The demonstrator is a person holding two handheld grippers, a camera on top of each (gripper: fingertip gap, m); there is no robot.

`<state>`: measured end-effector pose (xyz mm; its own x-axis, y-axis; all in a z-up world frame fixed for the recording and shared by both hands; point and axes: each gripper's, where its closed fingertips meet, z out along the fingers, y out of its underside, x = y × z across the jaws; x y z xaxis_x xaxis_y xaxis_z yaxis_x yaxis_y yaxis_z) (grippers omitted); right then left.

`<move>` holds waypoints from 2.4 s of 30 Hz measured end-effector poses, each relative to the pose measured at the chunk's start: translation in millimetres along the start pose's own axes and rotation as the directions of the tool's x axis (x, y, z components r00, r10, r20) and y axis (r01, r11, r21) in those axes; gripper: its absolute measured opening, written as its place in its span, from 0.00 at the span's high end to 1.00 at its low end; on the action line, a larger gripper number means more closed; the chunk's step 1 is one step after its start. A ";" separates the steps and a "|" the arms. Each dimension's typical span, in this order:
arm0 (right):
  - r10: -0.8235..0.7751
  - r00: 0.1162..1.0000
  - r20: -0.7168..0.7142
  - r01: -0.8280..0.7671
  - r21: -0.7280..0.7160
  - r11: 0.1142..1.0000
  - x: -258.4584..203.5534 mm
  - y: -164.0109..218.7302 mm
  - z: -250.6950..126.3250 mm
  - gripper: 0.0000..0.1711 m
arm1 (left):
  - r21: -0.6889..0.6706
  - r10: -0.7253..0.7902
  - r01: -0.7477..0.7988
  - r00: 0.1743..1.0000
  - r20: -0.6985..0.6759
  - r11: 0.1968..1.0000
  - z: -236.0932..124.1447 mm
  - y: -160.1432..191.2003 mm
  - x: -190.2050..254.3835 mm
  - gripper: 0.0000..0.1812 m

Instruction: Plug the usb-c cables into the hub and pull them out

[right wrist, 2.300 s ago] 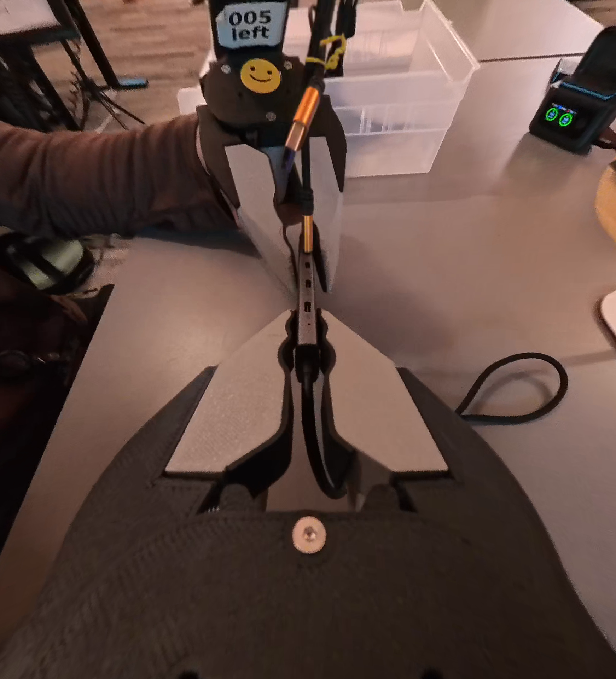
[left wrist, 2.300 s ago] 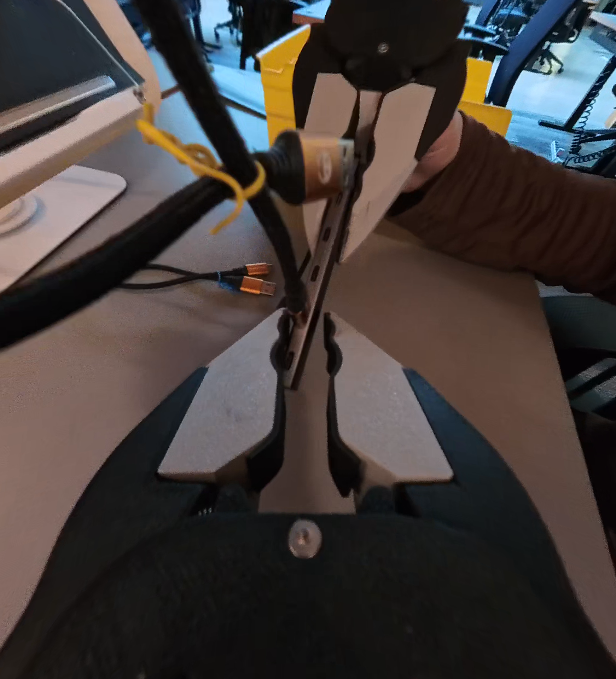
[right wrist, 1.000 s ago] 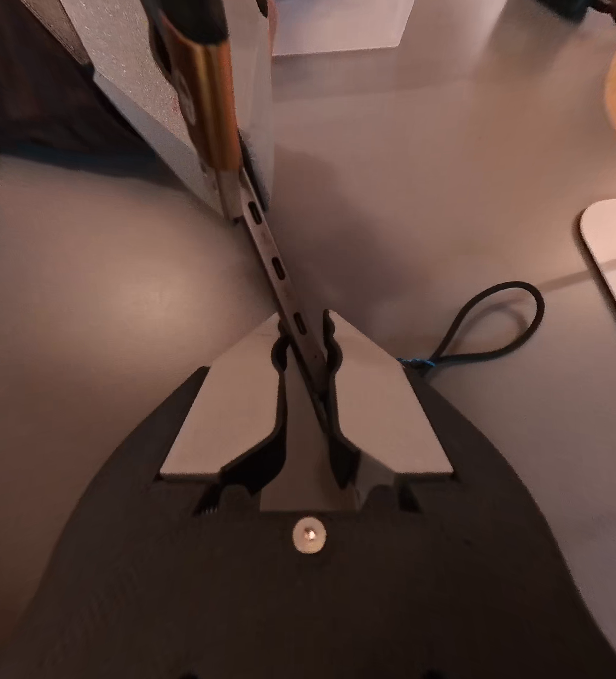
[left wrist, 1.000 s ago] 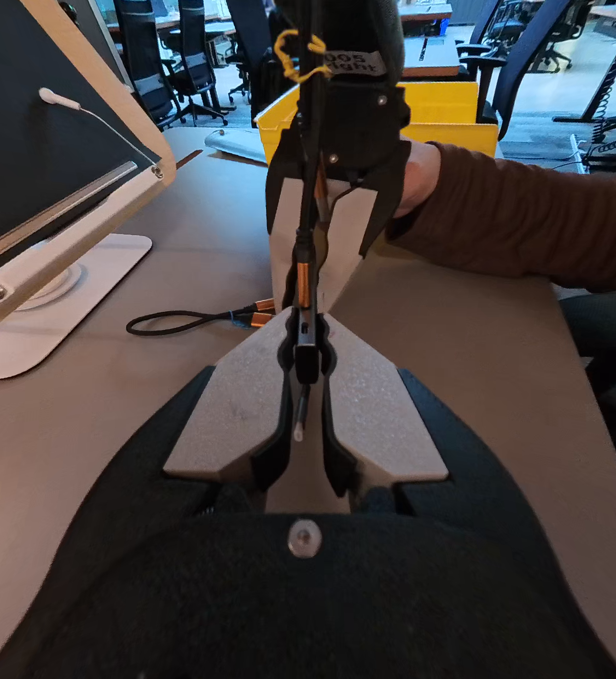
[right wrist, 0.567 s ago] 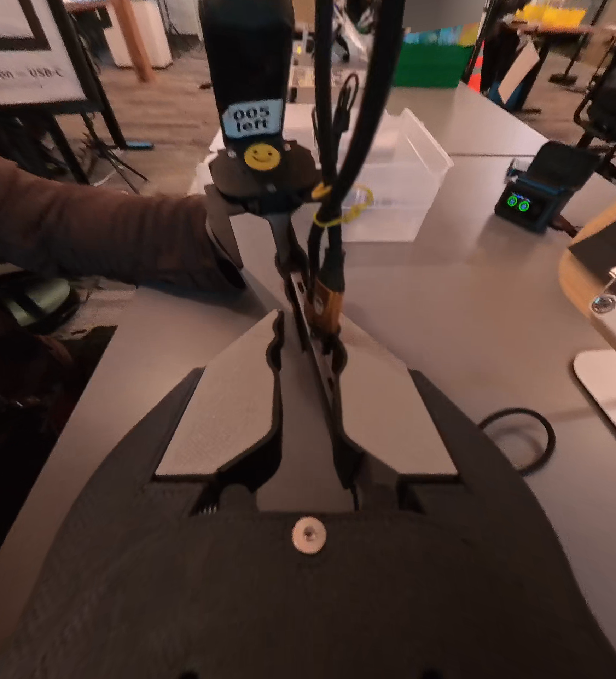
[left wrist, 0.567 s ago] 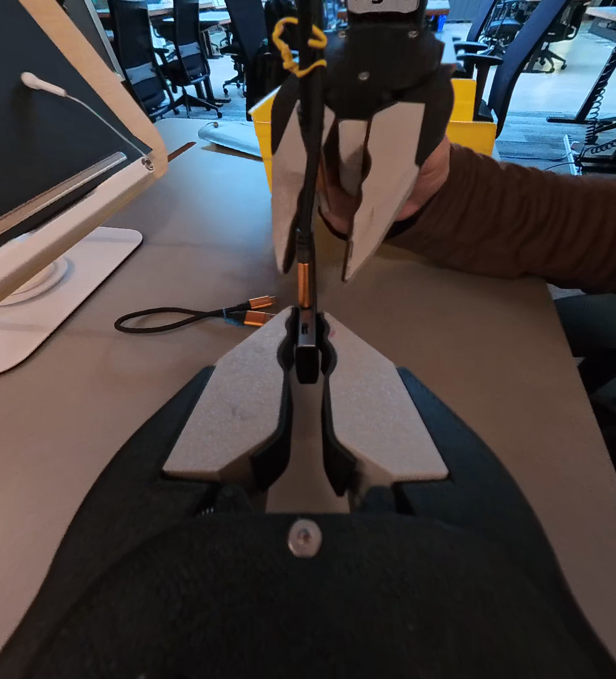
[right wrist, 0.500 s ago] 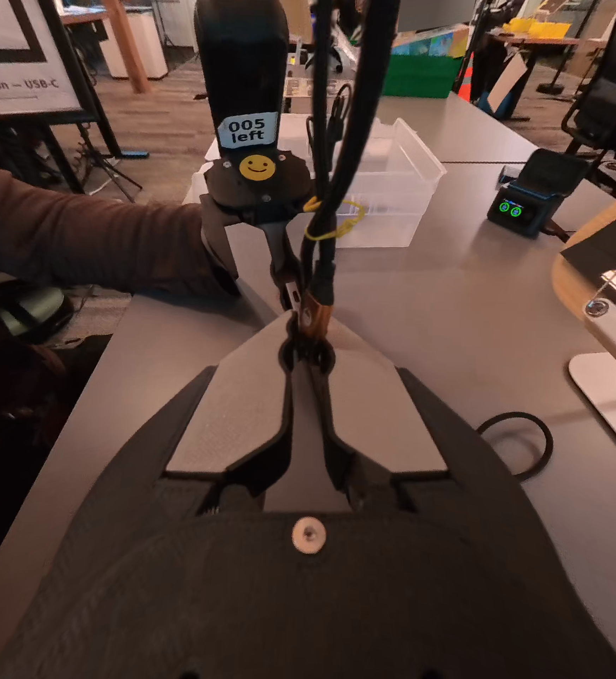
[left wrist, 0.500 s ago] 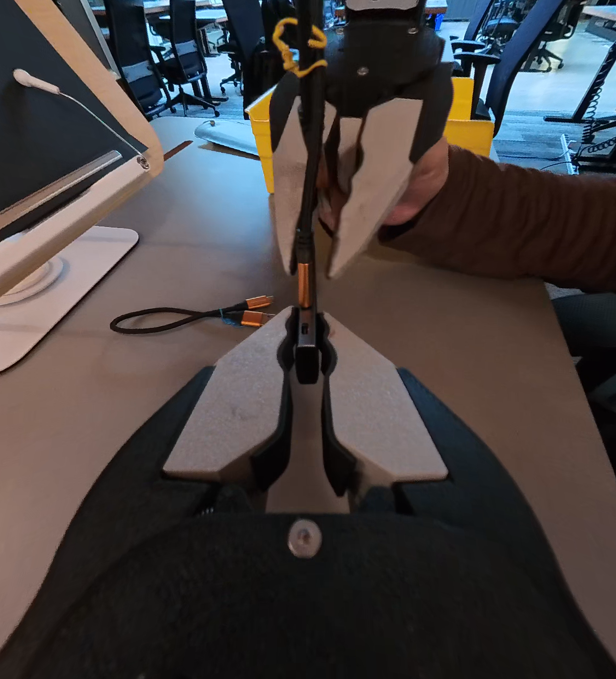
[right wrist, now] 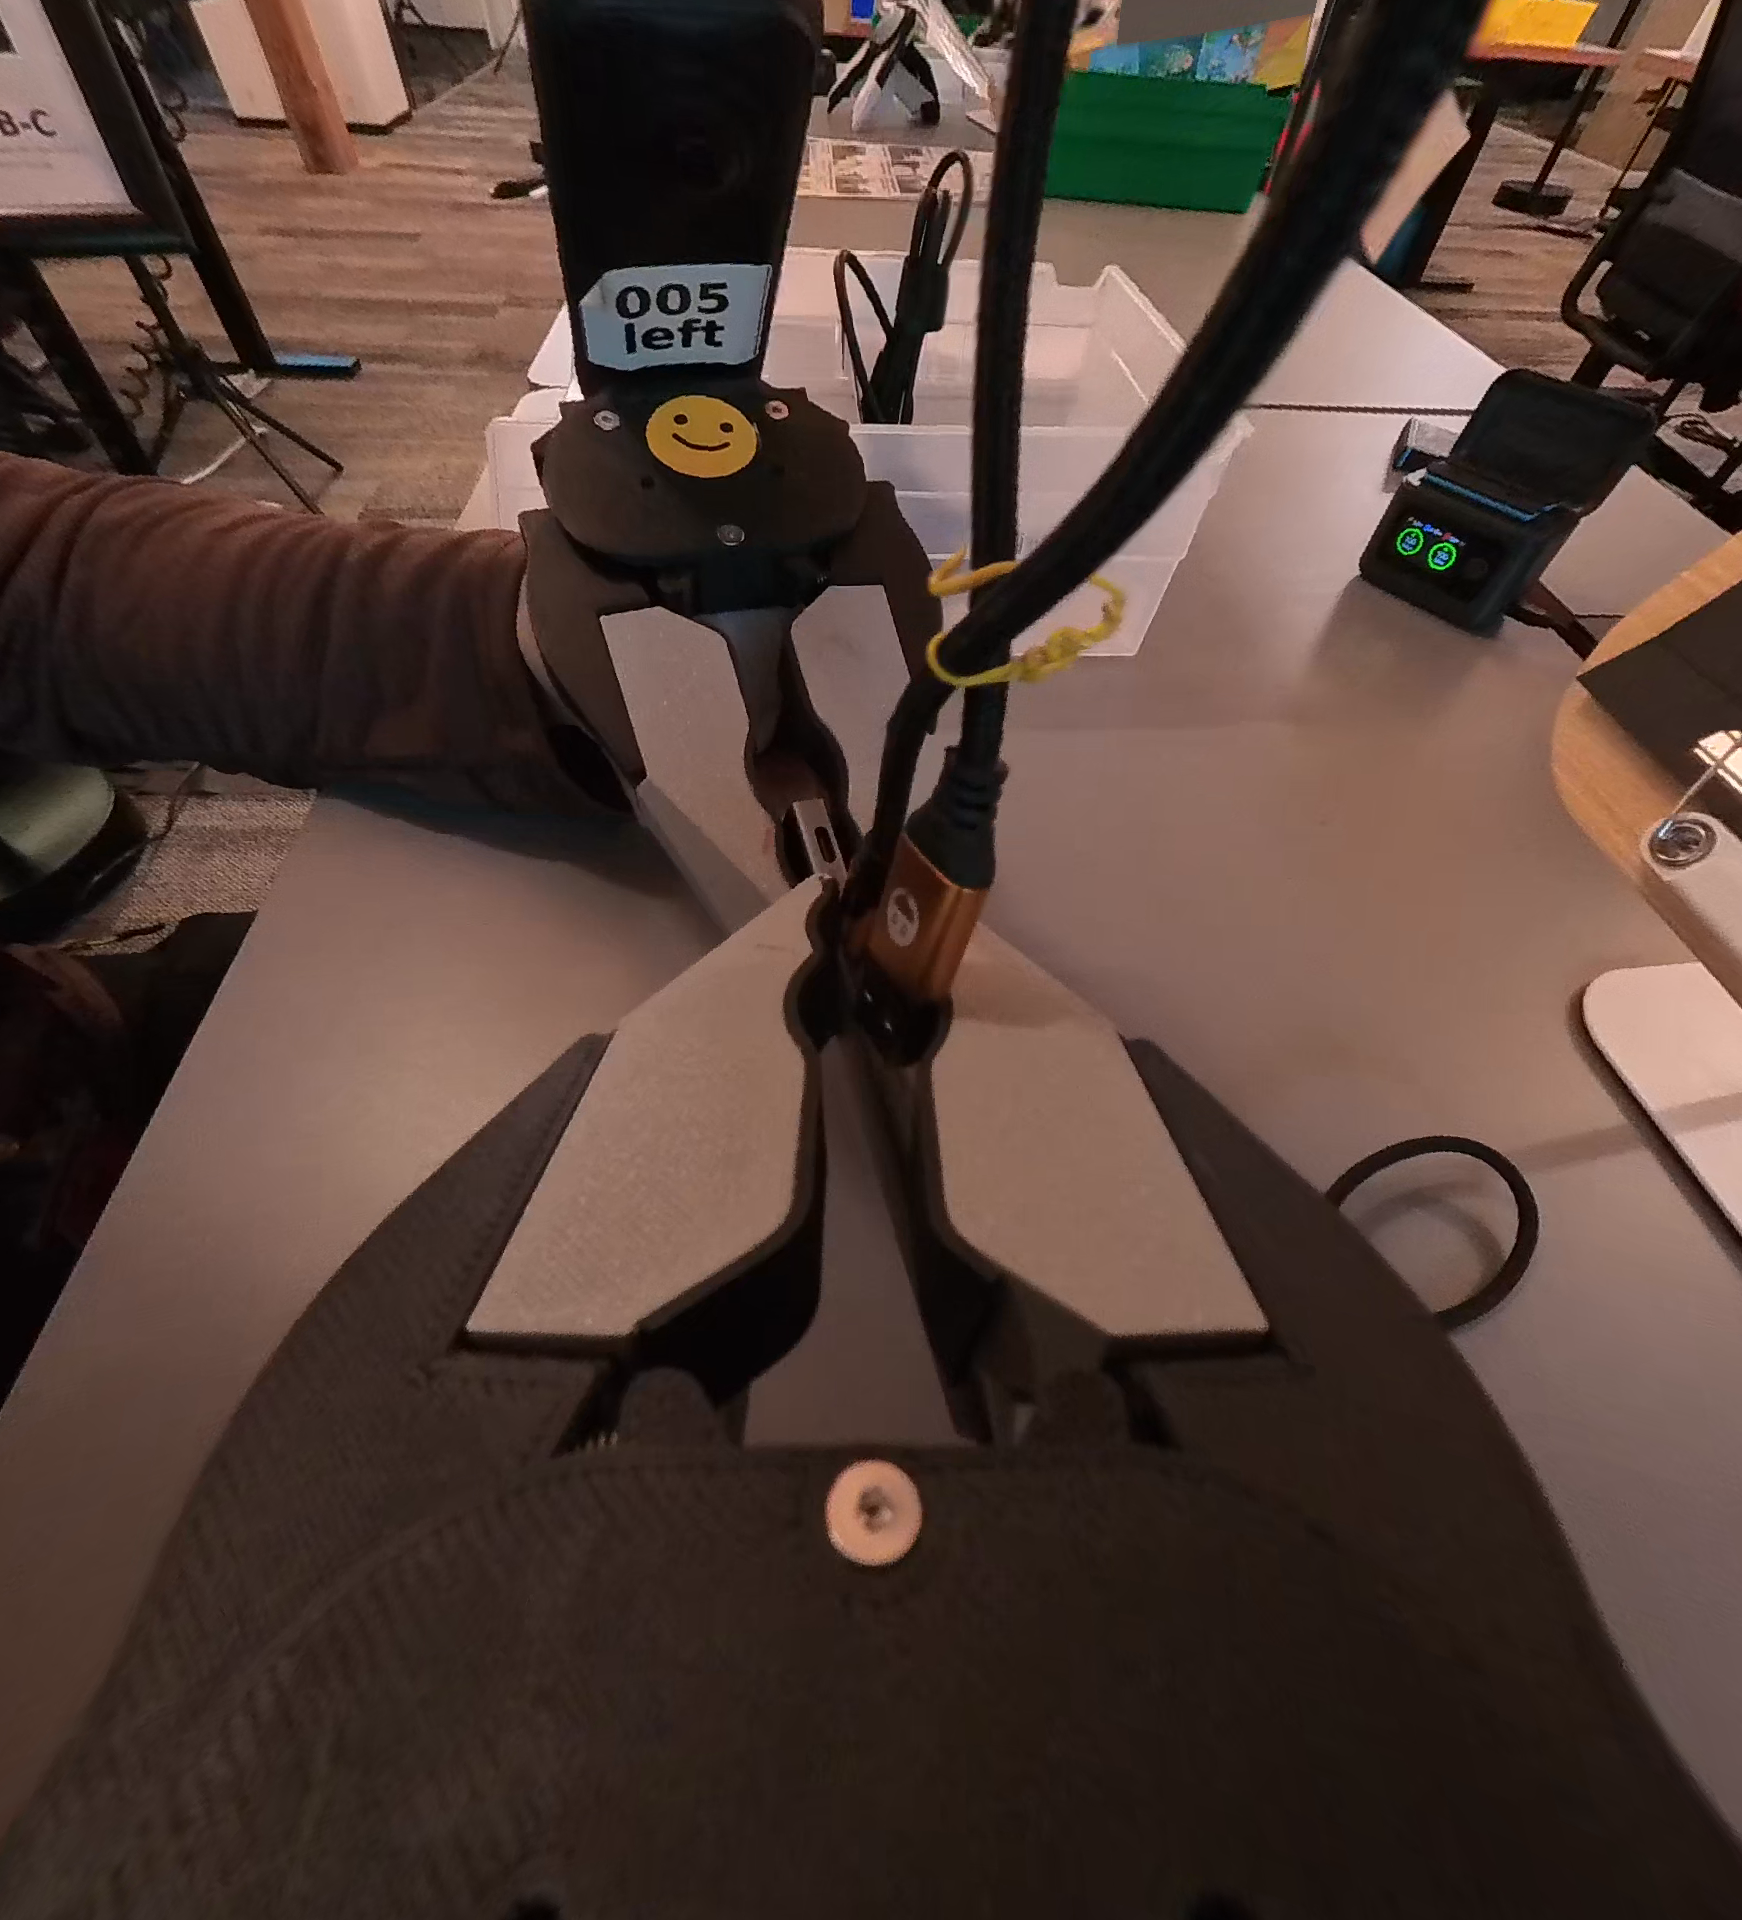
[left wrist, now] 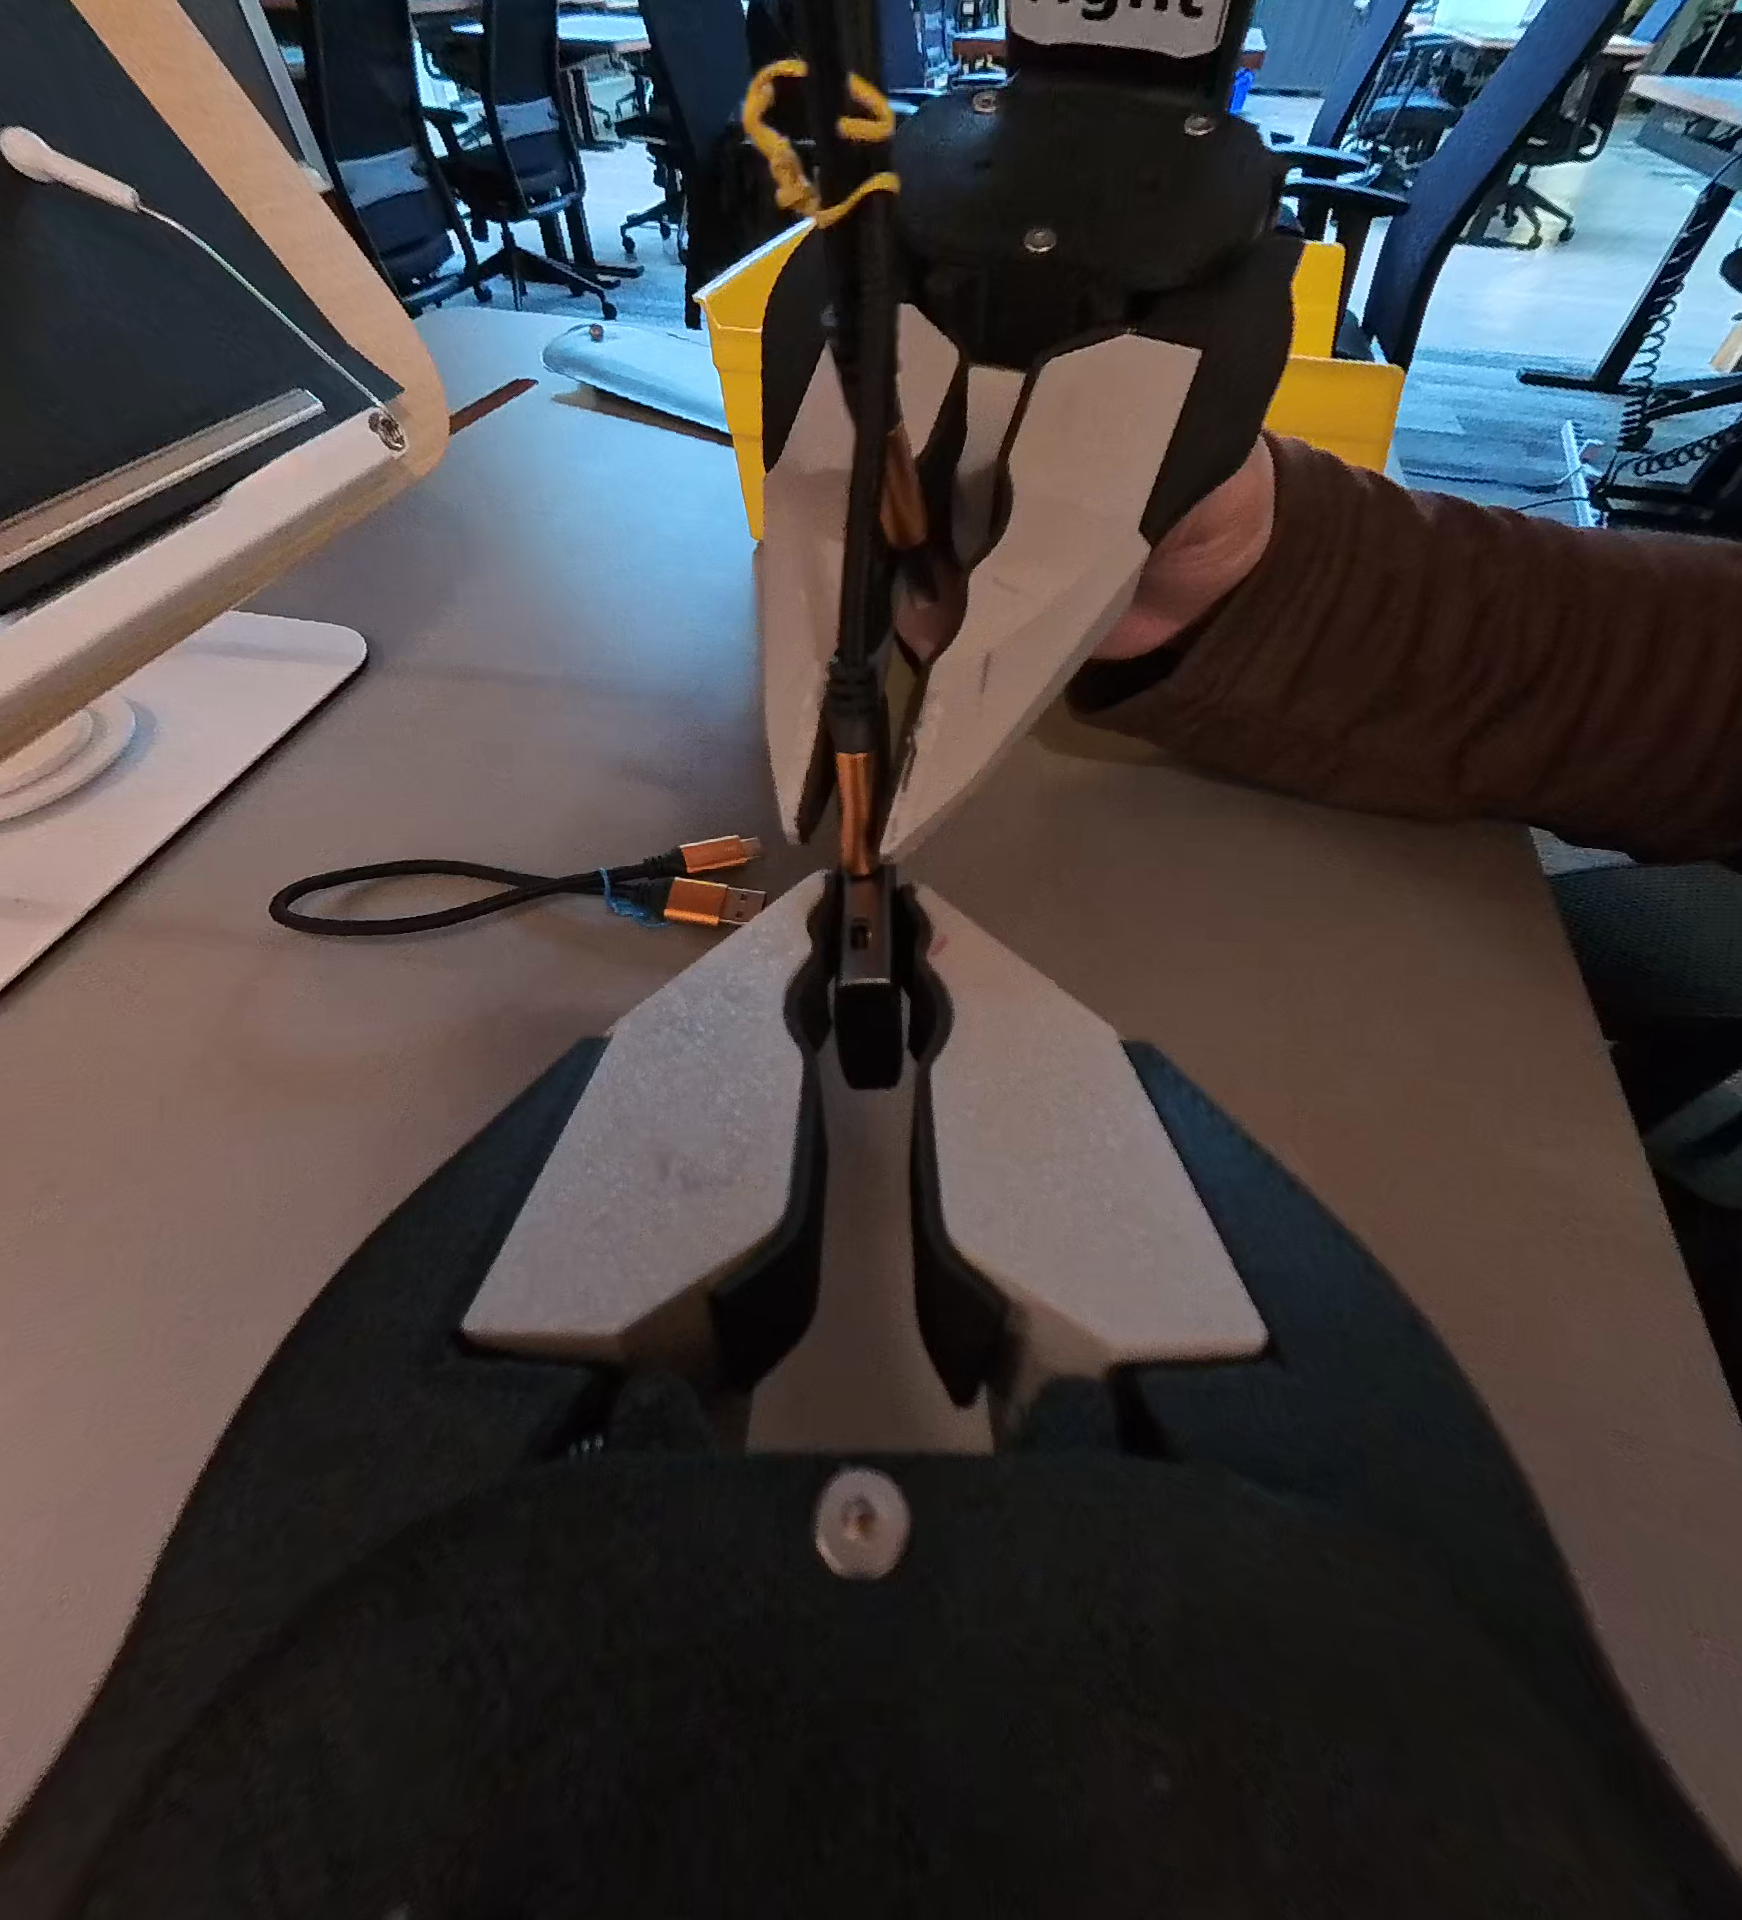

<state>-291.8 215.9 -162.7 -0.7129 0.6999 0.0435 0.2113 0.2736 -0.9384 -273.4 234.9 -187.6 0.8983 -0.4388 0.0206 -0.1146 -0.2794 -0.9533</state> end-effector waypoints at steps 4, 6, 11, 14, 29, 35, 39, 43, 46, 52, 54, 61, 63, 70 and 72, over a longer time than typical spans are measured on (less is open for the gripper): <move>-0.046 0.999 -0.016 0.045 -0.043 0.998 -1.2 4.7 0.5 0.95 | 0.005 0.010 -0.010 1.000 0.001 1.000 1.2 0.3 0.8 0.96; -0.081 0.996 -0.026 0.079 -0.067 0.995 -2.1 7.3 0.6 0.95 | -0.005 0.005 -0.005 1.000 -0.011 1.000 2.5 2.5 2.2 0.96; -0.083 0.995 -0.047 0.080 -0.068 0.995 1.1 6.6 2.3 0.97 | -0.025 0.061 -0.059 0.994 0.088 0.998 1.9 2.8 -6.4 0.96; -0.012 0.998 -0.069 0.012 0.000 1.000 6.3 -2.6 5.2 0.97 | 0.017 0.026 -0.028 0.991 0.132 0.999 -2.7 -2.9 -12.9 0.96; 0.409 0.907 0.097 -0.415 0.351 0.839 21.7 -43.4 12.9 0.98 | 0.202 -0.133 0.111 0.986 0.098 0.973 -30.1 -29.5 -26.1 0.95; 0.473 0.860 0.191 -0.504 0.457 0.733 24.4 -58.4 7.4 0.98 | 0.288 -0.181 0.164 0.983 0.035 0.944 -42.5 -42.0 -24.3 0.95; 0.438 0.887 0.147 -0.455 0.445 0.772 23.0 -59.2 8.4 0.97 | 0.302 -0.207 0.195 0.978 0.009 0.933 -44.0 -42.8 -24.6 0.95; 0.400 0.914 0.073 -0.393 0.409 0.824 21.3 -58.3 8.6 0.97 | 0.323 -0.213 0.217 0.976 -0.046 0.921 -44.4 -43.4 -22.9 0.95; 0.374 0.925 0.064 -0.367 0.401 0.839 19.8 -58.7 6.1 0.97 | 0.353 -0.235 0.250 0.968 -0.085 0.902 -42.7 -46.1 -20.9 0.95; 0.381 0.894 0.234 -0.447 0.432 0.783 8.8 -65.8 0.7 0.97 | 0.393 -0.170 0.186 0.983 -0.076 0.901 -40.2 -56.4 -8.3 0.93; 0.376 0.895 0.241 -0.445 0.419 0.791 7.0 -65.0 2.6 0.97 | 0.379 -0.129 0.131 0.991 -0.031 0.916 -39.5 -54.5 -8.3 0.93; 0.326 0.926 0.190 -0.376 0.383 0.844 1.2 -66.5 2.4 0.94 | 0.358 -0.090 0.080 0.996 0.012 0.930 -40.3 -54.2 -9.0 0.96; 0.309 0.935 0.176 -0.354 0.372 0.858 0.2 -66.4 1.5 0.94 | 0.361 -0.100 0.095 0.995 -0.004 0.928 -39.9 -54.7 -8.0 0.95; 0.248 0.960 0.132 -0.279 0.333 0.901 -1.1 -63.1 0.4 0.92 | 0.359 -0.128 0.130 0.991 -0.029 0.924 -37.8 -53.6 -7.9 0.95; 0.214 0.973 0.091 -0.231 0.309 0.923 -0.1 -60.1 -0.7 0.93 | 0.355 -0.130 0.135 0.991 -0.038 0.925 -36.7 -53.4 -6.5 0.95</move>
<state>-304.0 199.9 -106.1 -0.7089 0.6795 -0.1892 0.1536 -0.1130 -0.9816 -288.7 221.3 -125.8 0.8889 -0.4307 0.1562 0.1661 -0.0148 -0.9860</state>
